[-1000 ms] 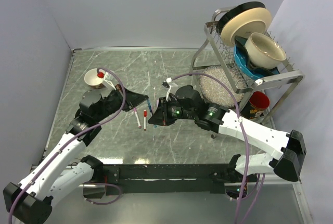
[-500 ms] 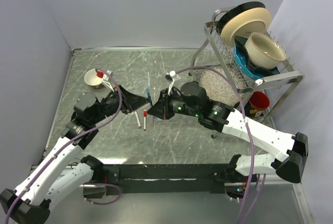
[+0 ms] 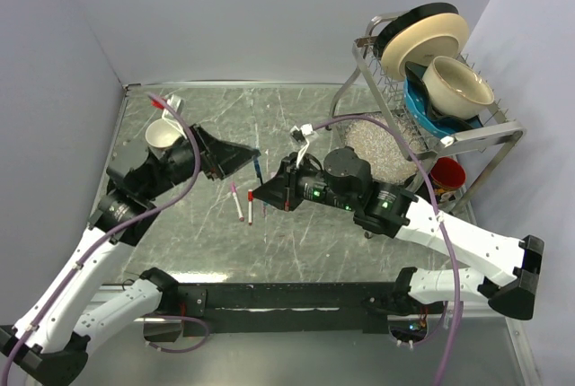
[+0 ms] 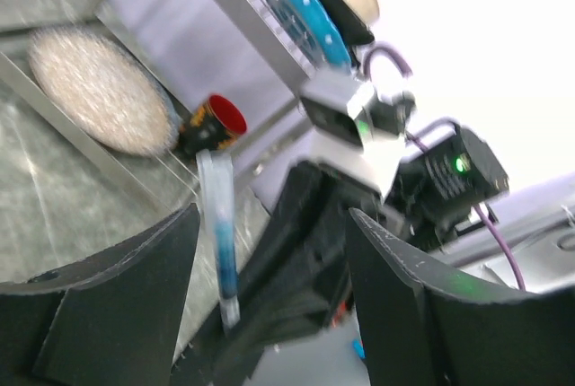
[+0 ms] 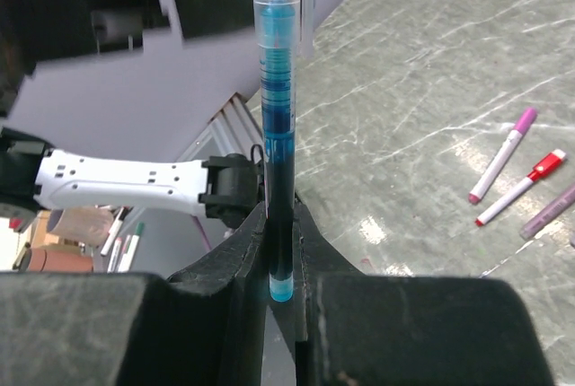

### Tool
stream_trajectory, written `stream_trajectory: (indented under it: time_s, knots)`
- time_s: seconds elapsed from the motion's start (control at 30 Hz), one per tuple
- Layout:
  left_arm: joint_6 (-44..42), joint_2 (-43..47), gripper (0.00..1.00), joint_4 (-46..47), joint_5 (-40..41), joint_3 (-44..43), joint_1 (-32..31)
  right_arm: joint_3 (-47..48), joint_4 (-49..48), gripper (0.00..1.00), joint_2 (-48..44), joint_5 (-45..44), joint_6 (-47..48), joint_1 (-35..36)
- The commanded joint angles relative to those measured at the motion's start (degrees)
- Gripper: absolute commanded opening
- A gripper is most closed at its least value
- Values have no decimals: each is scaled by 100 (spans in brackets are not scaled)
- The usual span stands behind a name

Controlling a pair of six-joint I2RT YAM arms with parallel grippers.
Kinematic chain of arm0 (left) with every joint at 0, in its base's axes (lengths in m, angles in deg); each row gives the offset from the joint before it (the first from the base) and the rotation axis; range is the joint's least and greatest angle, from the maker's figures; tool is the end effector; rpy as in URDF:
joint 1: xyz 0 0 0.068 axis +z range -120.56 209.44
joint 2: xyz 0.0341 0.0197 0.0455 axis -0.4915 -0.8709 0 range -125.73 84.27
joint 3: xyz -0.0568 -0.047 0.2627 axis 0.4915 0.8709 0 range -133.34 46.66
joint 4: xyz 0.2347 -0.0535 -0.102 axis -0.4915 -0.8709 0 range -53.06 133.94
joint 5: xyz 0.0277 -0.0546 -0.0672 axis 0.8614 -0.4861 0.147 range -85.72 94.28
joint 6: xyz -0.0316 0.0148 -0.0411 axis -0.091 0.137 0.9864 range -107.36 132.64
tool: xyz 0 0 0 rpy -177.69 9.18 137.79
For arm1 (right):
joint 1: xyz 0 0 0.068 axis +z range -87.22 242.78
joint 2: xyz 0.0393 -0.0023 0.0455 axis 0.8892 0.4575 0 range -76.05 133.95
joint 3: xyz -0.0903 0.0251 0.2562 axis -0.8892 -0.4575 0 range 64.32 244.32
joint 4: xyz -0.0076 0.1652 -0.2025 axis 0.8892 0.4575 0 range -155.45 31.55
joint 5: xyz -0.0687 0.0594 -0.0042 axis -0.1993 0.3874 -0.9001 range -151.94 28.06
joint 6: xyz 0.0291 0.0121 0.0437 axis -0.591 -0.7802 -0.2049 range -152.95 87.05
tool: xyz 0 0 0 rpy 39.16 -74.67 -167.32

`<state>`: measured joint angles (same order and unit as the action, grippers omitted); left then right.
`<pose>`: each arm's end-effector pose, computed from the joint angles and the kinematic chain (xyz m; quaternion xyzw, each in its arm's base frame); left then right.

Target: Insert the pens into the pen caps

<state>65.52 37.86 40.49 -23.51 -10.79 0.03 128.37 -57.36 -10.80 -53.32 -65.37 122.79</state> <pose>0.1412 -0.0988 0.4245 0.0468 0.6629 -0.5996 0.4459 0.1270 0.2309 0.3905 -0.2285 0.7264 0.5058 0.4053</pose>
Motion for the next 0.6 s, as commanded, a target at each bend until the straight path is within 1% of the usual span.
stream_trajectory:
  time_s: [0.0, 0.07, 0.17, 0.3, 0.37, 0.47, 0.5, 0.57]
  knots:
    - [-550, -289, 70, -402, 335, -723, -21, 2, -124, 0, -241, -80, 87, 81]
    - [-630, -438, 68, -534, 388, -933, -12, 11, -133, 0, -267, -98, 52, 143]
    - [-665, -500, 65, -561, 310, -1022, -21, 2, -151, 0, -303, -124, 34, 204]
    - [-613, -421, 54, -403, 204, -926, -21, 28, -107, 0, -320, -142, 34, 213]
    - [-586, -386, 51, -341, 82, -830, -21, 28, -150, 0, -338, -150, 26, 222]
    - [-481, -334, 38, -175, -129, -602, -21, 98, -159, 0, -320, -159, 26, 222]
    - [-394, -316, 28, -140, -234, -531, -21, 125, -151, 0, -286, -159, 34, 222]
    - [-288, -272, 19, 53, -332, -303, -21, 212, -159, 0, -241, -142, 61, 222]
